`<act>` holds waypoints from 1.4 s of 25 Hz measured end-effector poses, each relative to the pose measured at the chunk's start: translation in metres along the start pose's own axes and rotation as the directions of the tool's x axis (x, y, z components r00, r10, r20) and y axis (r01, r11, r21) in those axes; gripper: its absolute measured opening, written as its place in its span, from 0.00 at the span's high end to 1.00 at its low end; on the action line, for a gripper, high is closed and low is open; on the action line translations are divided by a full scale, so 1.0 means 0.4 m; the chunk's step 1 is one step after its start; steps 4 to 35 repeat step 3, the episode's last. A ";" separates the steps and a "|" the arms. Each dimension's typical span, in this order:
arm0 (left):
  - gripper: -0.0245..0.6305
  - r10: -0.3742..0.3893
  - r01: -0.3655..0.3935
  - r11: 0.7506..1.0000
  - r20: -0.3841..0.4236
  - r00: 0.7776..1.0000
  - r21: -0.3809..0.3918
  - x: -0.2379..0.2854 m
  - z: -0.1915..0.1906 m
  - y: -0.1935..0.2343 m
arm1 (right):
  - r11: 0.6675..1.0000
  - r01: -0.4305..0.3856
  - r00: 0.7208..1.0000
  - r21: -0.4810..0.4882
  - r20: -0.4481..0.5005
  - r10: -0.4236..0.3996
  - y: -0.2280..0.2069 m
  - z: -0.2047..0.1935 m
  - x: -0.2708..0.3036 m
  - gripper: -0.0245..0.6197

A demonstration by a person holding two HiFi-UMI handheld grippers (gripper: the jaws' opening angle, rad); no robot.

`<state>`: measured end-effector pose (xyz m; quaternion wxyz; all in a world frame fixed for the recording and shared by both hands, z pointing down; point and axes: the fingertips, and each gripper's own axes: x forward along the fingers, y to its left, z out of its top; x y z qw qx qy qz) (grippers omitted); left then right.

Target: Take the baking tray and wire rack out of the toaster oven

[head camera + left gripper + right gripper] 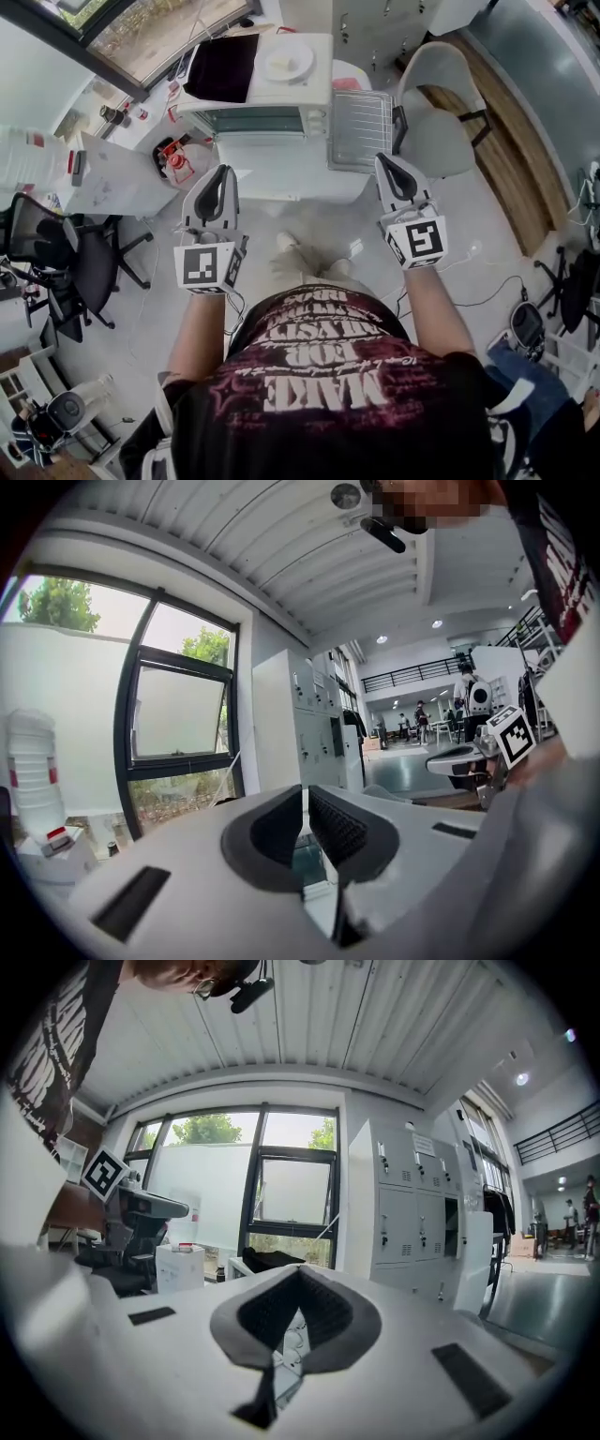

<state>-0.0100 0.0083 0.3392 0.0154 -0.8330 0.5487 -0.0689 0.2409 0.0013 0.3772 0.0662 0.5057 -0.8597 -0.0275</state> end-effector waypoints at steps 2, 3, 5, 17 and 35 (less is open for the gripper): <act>0.93 0.023 -0.023 1.000 -0.013 1.000 0.006 -0.032 -0.018 0.002 | 1.000 -0.012 1.000 0.000 0.006 0.012 0.012 -0.008 -0.007 0.96; 0.93 0.033 -0.033 0.999 -0.021 0.999 0.008 -0.047 -0.028 0.003 | 1.000 -0.018 1.000 0.000 0.008 0.018 0.018 -0.013 -0.011 0.96; 0.93 0.033 -0.033 0.999 -0.021 0.999 0.008 -0.047 -0.028 0.003 | 1.000 -0.018 1.000 0.000 0.008 0.018 0.018 -0.013 -0.011 0.96; 0.93 0.033 -0.033 0.999 -0.021 0.999 0.008 -0.047 -0.028 0.003 | 1.000 -0.018 1.000 0.000 0.008 0.018 0.018 -0.013 -0.011 0.96; 0.93 0.033 -0.033 0.999 -0.021 0.999 0.008 -0.047 -0.028 0.003 | 1.000 -0.018 1.000 0.000 0.008 0.018 0.018 -0.013 -0.011 0.96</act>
